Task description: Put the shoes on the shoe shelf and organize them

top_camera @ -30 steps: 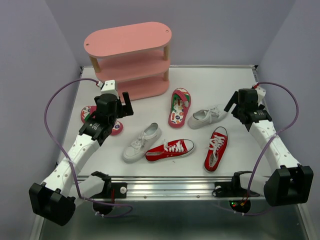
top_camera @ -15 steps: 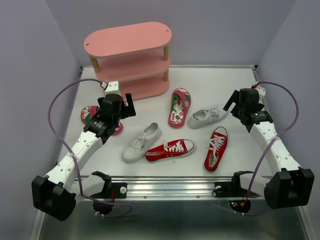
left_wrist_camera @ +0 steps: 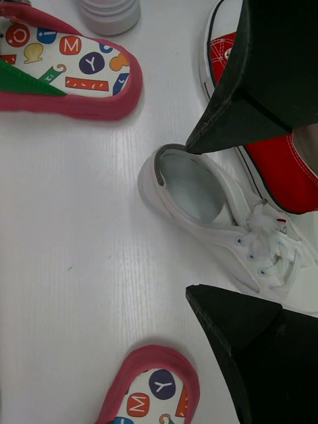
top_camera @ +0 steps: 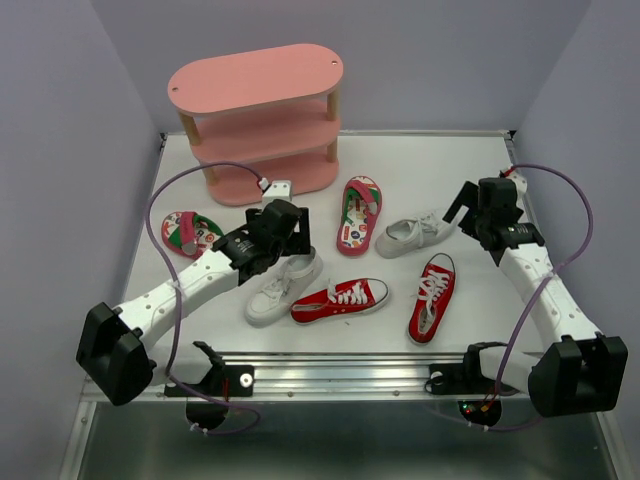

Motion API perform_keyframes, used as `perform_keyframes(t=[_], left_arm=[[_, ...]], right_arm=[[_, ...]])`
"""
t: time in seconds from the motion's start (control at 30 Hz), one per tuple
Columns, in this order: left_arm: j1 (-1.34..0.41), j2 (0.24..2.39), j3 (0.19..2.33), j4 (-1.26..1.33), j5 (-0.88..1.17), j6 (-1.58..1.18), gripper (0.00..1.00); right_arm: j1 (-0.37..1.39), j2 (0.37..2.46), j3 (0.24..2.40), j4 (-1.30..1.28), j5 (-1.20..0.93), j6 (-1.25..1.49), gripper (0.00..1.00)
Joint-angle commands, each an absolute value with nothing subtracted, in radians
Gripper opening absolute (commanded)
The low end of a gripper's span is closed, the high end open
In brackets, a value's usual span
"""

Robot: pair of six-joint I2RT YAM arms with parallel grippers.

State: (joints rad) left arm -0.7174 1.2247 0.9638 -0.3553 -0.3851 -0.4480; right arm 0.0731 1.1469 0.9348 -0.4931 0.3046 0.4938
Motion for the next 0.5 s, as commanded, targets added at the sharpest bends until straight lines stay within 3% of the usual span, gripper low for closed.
perform_keyframes(t=[0.0, 0.47], left_arm=[[-0.726, 1.236, 1.008, -0.405, -0.439, -0.568, 0.91], [-0.867, 1.451, 1.112, -0.472, -0.443, -0.89, 0.77]], right_arm=[[0.072, 1.144, 0.931, -0.448, 0.288, 0.489, 1.0], [0.072, 1.16, 0.936, -0.446, 0.276, 0.482, 1.0]])
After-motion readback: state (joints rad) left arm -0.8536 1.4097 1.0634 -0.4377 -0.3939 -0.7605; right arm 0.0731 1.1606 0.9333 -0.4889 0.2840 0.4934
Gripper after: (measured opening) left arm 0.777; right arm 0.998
